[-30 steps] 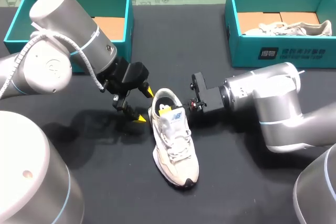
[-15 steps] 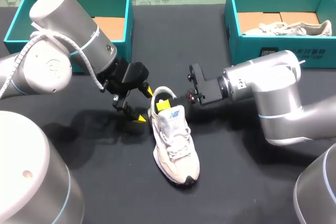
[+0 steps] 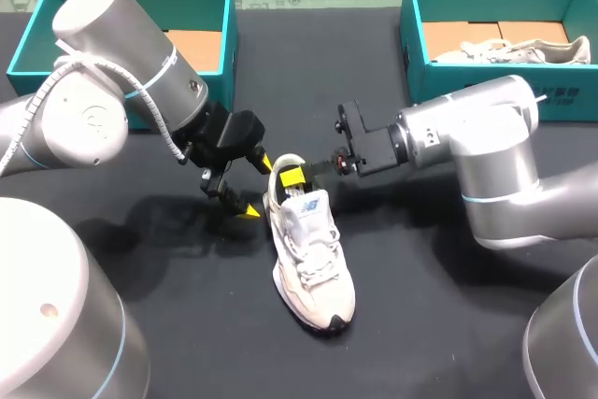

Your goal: Take the shoe out of the shoebox, open the shoe tongue, remove and reinsert the insole, then place the shoe into the shoebox

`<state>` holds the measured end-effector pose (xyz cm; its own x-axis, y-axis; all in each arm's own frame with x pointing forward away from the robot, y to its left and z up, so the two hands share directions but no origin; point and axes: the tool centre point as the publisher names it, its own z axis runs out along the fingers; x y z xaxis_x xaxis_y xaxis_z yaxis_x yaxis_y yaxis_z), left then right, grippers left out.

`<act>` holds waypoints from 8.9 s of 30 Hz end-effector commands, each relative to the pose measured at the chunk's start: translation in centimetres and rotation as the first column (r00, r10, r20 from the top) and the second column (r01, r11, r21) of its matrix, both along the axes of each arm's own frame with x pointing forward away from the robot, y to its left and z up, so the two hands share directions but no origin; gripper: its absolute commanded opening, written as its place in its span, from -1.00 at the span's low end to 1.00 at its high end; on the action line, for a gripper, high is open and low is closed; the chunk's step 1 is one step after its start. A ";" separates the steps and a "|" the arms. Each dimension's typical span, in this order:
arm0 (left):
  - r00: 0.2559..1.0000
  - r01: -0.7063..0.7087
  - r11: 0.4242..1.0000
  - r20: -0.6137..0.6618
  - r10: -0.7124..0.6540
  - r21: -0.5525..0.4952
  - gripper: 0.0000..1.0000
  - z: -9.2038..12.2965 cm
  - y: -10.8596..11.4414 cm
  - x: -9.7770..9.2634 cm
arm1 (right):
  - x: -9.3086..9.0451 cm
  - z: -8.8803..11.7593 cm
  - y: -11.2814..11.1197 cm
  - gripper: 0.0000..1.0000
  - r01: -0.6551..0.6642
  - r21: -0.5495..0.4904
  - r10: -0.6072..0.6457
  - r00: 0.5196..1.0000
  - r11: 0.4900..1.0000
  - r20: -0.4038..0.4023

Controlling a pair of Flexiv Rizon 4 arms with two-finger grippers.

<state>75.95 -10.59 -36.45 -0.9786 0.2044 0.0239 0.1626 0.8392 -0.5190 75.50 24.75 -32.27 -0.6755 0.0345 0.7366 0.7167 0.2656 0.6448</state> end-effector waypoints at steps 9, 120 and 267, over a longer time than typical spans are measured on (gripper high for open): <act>1.000 0.001 1.000 0.000 -0.001 0.001 1.00 0.0 0.0 0.0 | -1.2 -3.3 -0.1 -1.00 0.012 0.014 -0.011 0.994 1.000 -0.108; 0.983 0.178 0.981 0.032 -0.181 0.083 1.00 5.3 9.6 0.7 | 1.4 6.4 -5.7 -0.06 0.178 -0.376 -0.161 0.984 0.909 0.077; 0.918 0.391 0.903 0.000 -0.397 0.176 1.00 11.3 25.6 6.6 | 1.4 -8.7 -4.5 -1.00 0.560 -0.822 -0.416 0.727 -0.099 0.546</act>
